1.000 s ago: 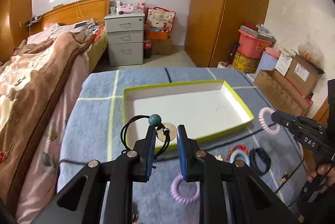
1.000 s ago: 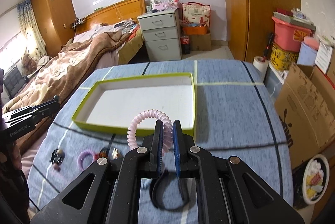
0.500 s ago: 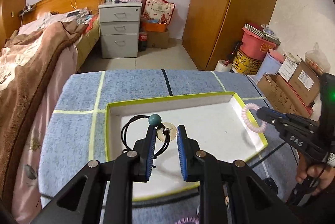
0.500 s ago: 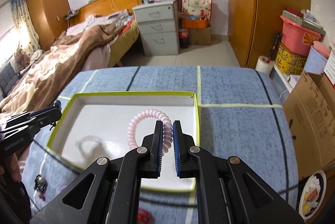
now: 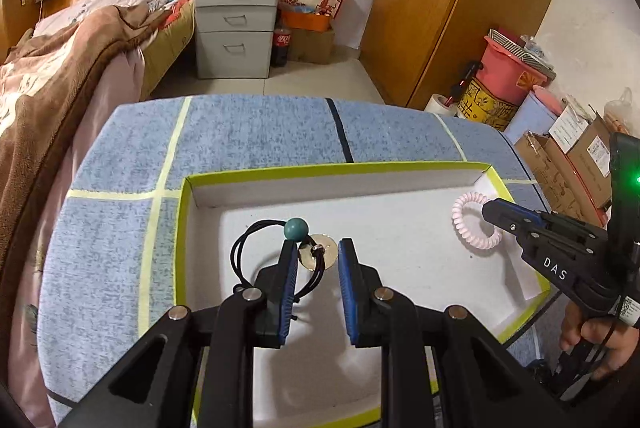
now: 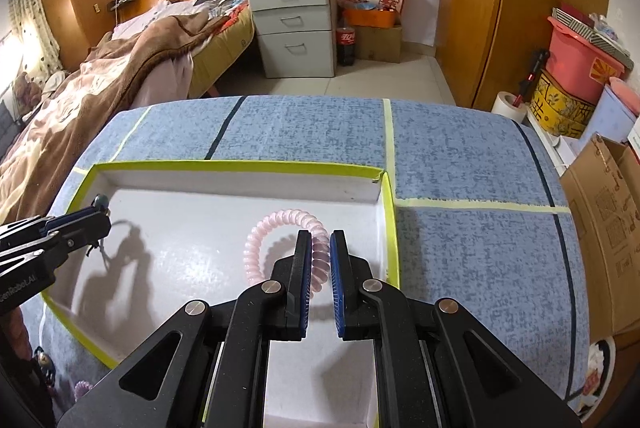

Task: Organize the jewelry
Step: 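Carry both hair ties into the green box and open both grippers, then grasp the black watch band with the right gripper while the left gripper grasps the black beaded hair tie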

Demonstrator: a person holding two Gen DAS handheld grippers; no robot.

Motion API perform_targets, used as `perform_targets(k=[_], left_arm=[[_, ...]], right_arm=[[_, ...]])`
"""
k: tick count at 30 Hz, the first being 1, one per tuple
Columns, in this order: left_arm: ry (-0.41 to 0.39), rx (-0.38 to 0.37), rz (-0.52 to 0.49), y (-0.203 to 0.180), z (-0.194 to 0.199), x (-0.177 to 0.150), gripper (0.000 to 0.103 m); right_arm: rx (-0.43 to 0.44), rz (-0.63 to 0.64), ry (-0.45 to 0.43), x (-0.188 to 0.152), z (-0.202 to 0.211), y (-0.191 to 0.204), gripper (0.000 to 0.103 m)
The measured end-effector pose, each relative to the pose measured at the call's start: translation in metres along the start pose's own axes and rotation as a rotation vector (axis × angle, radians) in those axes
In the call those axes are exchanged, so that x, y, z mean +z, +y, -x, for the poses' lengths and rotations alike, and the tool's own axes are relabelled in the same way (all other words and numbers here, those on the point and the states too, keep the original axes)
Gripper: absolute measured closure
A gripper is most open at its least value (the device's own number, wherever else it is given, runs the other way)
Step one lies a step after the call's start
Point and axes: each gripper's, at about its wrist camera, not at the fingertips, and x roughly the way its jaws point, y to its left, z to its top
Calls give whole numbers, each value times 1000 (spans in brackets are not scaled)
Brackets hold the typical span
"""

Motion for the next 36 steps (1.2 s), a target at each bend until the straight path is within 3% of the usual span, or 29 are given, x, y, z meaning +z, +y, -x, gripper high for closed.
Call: perform_targets(k=[3, 17, 21, 25, 30, 36], left_arm=[[3, 34, -15, -3, -2, -1, 81], [53, 20, 21, 0, -15, -5, 80], [53, 7, 35, 2, -15, -4, 68], [48, 10, 38, 2, -13, -6, 66], [26, 4, 35, 0, -2, -7, 55], [-37, 13, 21, -3, 31, -13, 50]], right_arm=[[-9, 10, 6, 2, -2, 1, 93], [-19, 3, 38, 2, -12, -1, 92], [-16, 7, 38, 1, -11, 1, 85], [2, 5, 26, 1, -7, 1, 62], [6, 2, 5, 0, 2, 2, 62], [25, 2, -30, -9, 25, 3, 62]])
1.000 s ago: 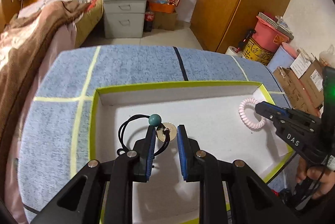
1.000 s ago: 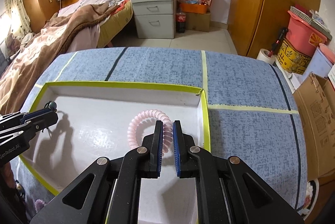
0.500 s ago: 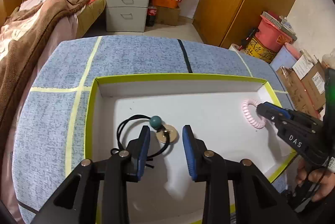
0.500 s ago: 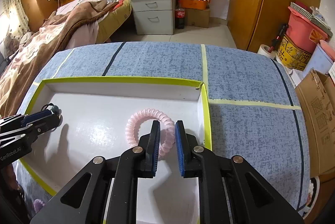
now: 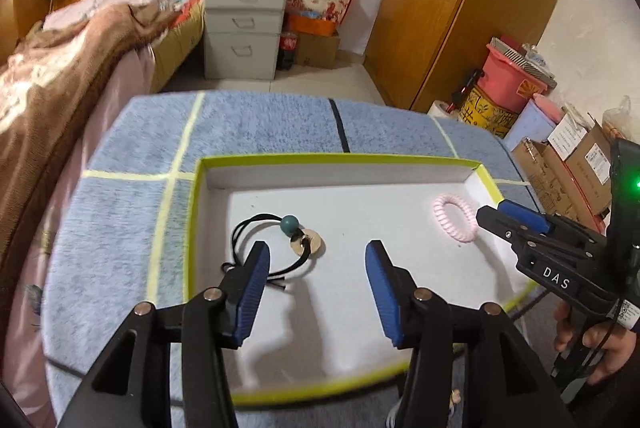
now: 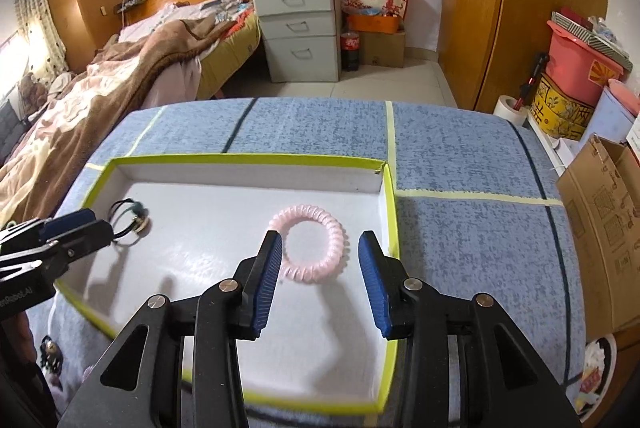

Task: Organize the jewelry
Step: 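Grasp the black watch band with the right gripper while the left gripper grasps the black beaded hair tie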

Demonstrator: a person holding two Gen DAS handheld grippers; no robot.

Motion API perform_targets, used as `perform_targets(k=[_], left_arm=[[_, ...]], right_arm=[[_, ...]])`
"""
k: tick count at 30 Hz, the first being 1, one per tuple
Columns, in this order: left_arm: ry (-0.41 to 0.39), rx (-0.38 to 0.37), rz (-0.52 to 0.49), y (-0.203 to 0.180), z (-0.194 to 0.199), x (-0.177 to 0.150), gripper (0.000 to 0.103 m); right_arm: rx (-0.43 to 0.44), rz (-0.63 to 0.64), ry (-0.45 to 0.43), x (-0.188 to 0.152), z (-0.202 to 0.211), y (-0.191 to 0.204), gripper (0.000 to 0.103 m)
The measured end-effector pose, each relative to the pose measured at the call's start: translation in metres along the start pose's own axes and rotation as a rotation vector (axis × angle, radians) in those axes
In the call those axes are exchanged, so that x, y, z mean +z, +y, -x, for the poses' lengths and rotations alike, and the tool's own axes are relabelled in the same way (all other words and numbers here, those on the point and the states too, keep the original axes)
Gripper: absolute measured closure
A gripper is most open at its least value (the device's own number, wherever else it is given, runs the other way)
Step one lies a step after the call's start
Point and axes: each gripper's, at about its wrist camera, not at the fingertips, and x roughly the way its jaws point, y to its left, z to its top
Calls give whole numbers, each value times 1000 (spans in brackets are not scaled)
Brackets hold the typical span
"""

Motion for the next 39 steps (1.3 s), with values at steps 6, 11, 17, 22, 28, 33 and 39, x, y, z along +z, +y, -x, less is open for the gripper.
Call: perform_targets(k=[6, 11, 17, 22, 28, 33, 39], left_arm=[[-55, 9, 7, 5, 36, -15, 49], [-78, 37, 23, 12, 57, -34, 49], [-97, 32, 80, 25, 78, -58, 49], [-103, 39, 84, 27, 90, -78, 49], [-95, 36, 130, 37, 98, -104, 49], [-78, 34, 146, 41, 101, -123, 48], [-56, 54, 168, 50, 103, -144, 48]], right_arm=[[16, 2, -42, -14, 30, 1, 61], [21, 6, -73, -35, 58, -1, 56], [14, -15, -85, -60, 79, -8, 55], [12, -22, -81, -79, 90, -14, 55], [13, -29, -38, -109, 94, -18, 55], [22, -8, 3, -125, 89, -12, 55], [15, 8, 34, -136, 83, -7, 55]])
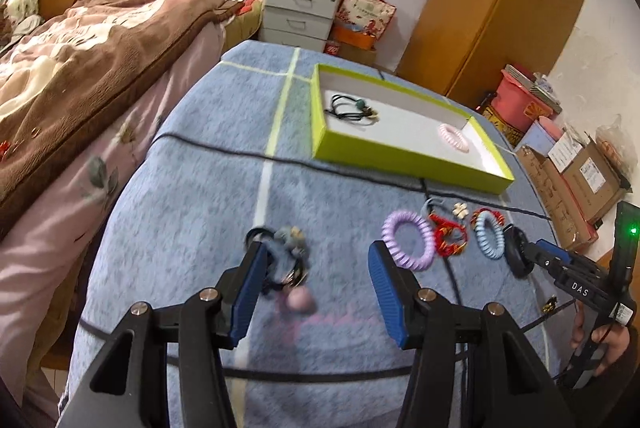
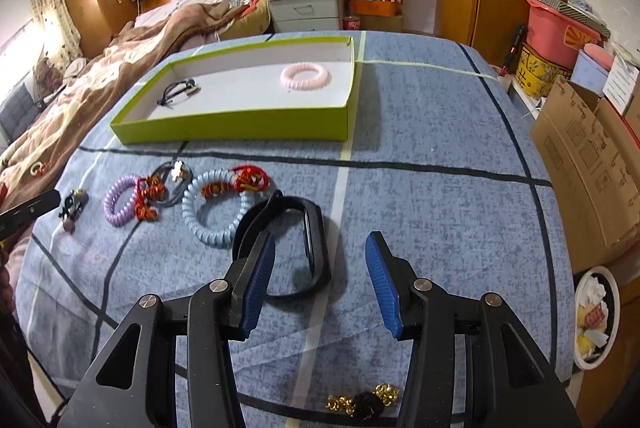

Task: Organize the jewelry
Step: 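Grasp the black watch band with the right gripper while the left gripper grasps the black beaded hair tie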

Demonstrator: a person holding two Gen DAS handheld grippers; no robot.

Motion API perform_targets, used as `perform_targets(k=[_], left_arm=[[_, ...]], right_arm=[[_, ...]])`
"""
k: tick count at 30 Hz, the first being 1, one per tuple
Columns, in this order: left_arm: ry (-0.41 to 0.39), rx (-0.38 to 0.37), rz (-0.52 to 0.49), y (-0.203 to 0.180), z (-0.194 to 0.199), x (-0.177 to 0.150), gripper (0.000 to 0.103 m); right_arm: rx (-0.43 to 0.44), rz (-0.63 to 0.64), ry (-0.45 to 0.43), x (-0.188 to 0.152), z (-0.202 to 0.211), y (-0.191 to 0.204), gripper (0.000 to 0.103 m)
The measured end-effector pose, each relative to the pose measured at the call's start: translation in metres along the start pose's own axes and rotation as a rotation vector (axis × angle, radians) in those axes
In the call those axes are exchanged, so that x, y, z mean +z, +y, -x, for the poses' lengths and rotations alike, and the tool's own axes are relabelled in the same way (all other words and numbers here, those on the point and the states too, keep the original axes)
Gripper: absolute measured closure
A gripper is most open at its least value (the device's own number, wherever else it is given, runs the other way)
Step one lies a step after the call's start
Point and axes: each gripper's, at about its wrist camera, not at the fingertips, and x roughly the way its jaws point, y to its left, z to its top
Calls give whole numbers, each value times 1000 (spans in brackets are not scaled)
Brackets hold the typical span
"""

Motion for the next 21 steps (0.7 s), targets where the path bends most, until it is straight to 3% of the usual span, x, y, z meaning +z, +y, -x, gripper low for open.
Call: perform_targets(k=[12, 15, 17, 21], left_arm=[[17, 13, 18, 10, 0, -12, 46], [25, 17, 26, 13, -2, -13, 45], [30, 29, 14, 13, -3, -14, 45], [42, 29, 10, 12, -7, -15, 45]], right_arm=[[-47, 16, 29, -4, -10, 4, 55], [-61, 17, 33, -4, -10, 3, 73], [-59, 13, 29, -5, -9, 2, 74], [-49, 10, 26, -6, -8, 2, 88]])
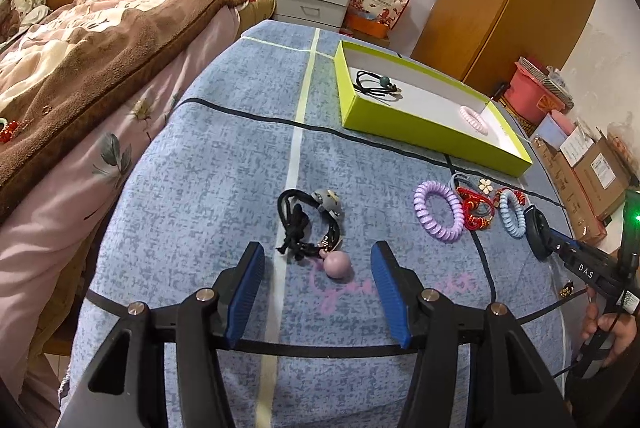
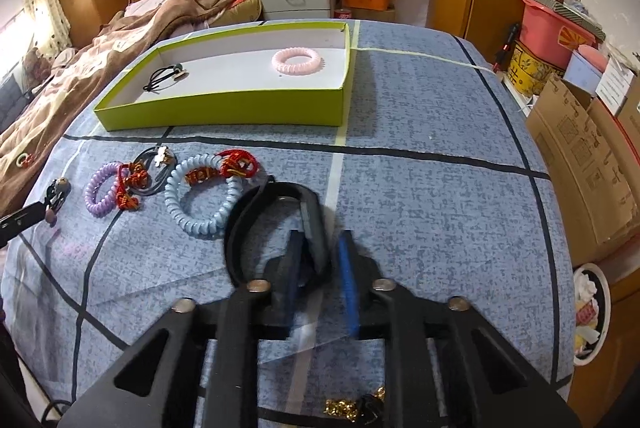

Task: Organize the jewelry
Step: 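Grasp the black watch band with the right gripper while the left gripper grasps the black beaded hair tie, then lift both held items and carry them over the green box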

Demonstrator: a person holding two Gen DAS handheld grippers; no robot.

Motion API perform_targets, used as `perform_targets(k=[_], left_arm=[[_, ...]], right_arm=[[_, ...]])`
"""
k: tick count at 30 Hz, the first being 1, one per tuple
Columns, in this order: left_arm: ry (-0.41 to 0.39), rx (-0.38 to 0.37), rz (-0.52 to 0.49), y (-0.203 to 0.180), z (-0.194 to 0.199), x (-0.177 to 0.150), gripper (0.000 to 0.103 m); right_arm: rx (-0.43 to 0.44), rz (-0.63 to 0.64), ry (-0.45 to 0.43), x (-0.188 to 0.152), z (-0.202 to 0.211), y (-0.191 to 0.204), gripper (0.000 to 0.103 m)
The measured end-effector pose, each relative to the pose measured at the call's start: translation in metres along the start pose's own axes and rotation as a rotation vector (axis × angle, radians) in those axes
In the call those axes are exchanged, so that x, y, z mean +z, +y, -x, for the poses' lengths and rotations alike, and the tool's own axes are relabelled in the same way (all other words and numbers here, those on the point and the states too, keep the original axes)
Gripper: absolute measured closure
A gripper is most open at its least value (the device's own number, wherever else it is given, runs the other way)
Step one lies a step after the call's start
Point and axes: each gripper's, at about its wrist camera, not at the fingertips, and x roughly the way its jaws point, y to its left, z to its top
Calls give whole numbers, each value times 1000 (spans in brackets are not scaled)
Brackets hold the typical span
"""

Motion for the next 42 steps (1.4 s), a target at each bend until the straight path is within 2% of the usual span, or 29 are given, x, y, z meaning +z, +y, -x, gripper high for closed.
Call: perform_targets(k=[23, 25, 27, 28, 32, 38, 42], left_arm=[[-2, 111, -65, -9, -24, 21, 46], [-3, 134, -78, -12, -26, 21, 49], [-6, 163, -93, -13, -26, 21, 62], [-7, 169, -95, -12, -26, 21, 65], [-6, 157, -92, -9, -24, 21, 80], [-12, 136, -85, -8, -21, 20, 91], [-19, 116, -89, -10, -17, 19, 94]], right_arm=[[11, -47, -27, -2, 10, -3, 90], [15, -47, -27, -2, 11, -2, 90], [17, -47, -28, -2, 11, -1, 90], [17, -47, -27, -2, 10, 0, 90], [21, -46, -27, -2, 10, 2, 90], [21, -48, -32, -1, 10, 1, 90], [22, -56, -41, 0, 13, 0, 90]])
